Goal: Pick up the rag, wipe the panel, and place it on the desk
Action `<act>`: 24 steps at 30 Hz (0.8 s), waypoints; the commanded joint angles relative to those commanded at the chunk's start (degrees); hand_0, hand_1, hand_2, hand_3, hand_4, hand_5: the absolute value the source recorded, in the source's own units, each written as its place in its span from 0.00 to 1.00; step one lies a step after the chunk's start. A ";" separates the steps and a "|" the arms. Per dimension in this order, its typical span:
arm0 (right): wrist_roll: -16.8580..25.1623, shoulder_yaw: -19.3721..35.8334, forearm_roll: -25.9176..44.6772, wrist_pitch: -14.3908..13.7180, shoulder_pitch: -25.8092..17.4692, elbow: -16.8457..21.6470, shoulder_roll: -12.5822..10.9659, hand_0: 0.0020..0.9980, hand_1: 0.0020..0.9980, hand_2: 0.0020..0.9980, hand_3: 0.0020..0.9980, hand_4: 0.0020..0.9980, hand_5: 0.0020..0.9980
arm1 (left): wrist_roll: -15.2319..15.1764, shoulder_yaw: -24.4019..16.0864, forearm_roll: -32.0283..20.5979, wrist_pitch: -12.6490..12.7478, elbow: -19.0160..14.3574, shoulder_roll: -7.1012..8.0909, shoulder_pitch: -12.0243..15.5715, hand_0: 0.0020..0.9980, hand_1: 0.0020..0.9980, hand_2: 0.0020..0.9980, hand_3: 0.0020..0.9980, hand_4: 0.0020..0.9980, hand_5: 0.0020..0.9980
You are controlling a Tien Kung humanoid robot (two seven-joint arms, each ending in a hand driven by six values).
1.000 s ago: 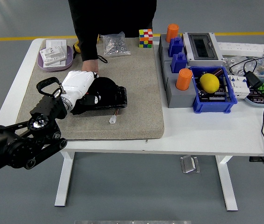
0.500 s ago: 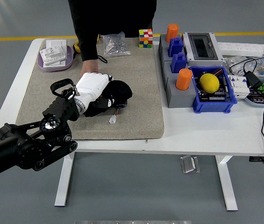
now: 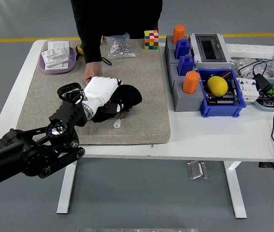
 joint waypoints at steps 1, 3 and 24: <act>-0.01 -0.02 0.05 0.00 0.00 0.00 0.01 0.72 0.57 0.67 0.58 1.00 0.42 | -0.01 -0.05 0.03 0.01 0.04 0.04 0.05 0.23 0.17 0.50 0.40 0.36 0.00; 0.00 0.02 0.10 -0.04 -0.04 0.00 0.03 0.72 0.57 0.67 0.58 1.00 0.42 | -0.01 -0.10 0.05 0.03 0.34 0.28 0.20 0.23 0.17 0.50 0.40 0.36 0.00; 0.18 0.75 -0.03 -0.29 -0.73 0.00 0.43 0.72 0.57 0.67 0.58 1.00 0.42 | -0.32 -9.02 2.05 0.37 4.03 3.69 3.88 0.23 0.17 0.50 0.40 0.36 0.00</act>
